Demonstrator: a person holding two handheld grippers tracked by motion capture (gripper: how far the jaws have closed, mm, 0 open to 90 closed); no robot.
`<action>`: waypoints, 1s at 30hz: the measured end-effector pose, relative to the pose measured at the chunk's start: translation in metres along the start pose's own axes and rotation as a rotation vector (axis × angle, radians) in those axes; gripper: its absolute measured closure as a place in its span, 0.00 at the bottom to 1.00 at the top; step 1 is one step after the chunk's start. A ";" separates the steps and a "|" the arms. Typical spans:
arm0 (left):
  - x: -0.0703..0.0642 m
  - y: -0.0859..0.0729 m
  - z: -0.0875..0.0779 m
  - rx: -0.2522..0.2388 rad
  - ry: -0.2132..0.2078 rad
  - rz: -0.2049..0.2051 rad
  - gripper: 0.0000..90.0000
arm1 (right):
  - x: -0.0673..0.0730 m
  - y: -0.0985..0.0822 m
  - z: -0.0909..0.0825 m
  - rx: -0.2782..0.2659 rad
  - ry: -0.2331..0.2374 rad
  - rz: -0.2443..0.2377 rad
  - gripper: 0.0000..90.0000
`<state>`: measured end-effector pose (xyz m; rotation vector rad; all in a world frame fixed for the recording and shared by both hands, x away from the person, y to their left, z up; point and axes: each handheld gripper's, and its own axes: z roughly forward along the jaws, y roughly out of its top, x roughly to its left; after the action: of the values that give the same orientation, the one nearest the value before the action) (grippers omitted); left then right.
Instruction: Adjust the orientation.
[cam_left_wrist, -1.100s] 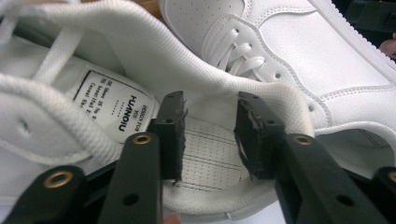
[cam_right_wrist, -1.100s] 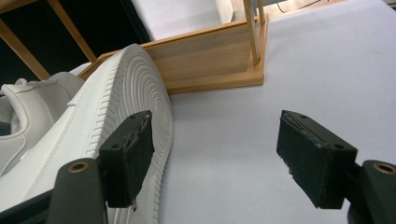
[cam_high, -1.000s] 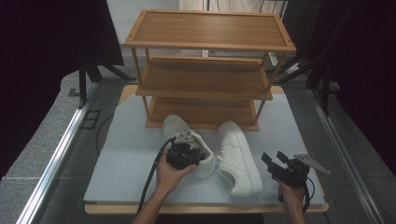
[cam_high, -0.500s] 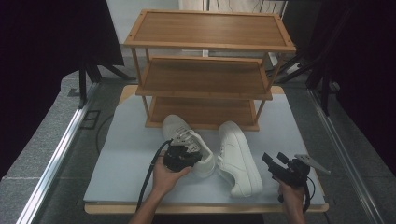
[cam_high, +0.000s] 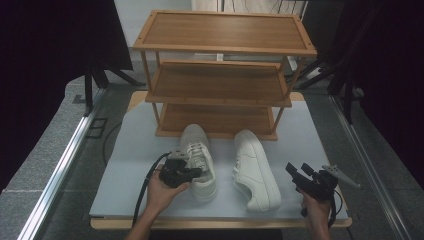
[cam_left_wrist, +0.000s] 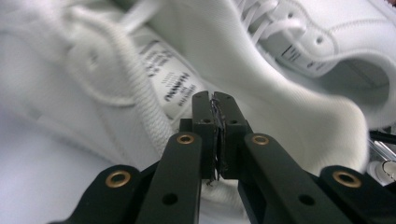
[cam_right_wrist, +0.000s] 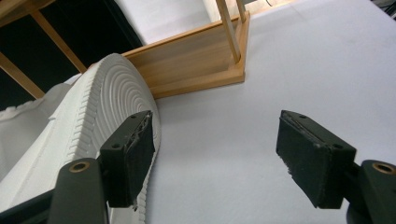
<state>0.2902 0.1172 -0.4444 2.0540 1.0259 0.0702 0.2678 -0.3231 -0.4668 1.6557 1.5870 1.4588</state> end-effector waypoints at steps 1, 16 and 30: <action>0.000 0.000 0.000 0.000 0.000 0.000 0.97 | 0.000 0.000 0.000 0.000 0.000 0.000 0.31; 0.028 -0.027 -0.036 -0.045 -0.022 -0.095 0.90 | 0.015 -0.001 0.006 0.022 0.044 -0.087 0.31; 0.006 -0.021 -0.062 -0.277 -0.025 -0.069 0.54 | 0.068 0.016 -0.001 0.006 0.138 -0.299 0.40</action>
<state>0.2571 0.1682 -0.4203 1.7635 1.0107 0.1425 0.2607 -0.2661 -0.4268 1.2750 1.8235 1.4347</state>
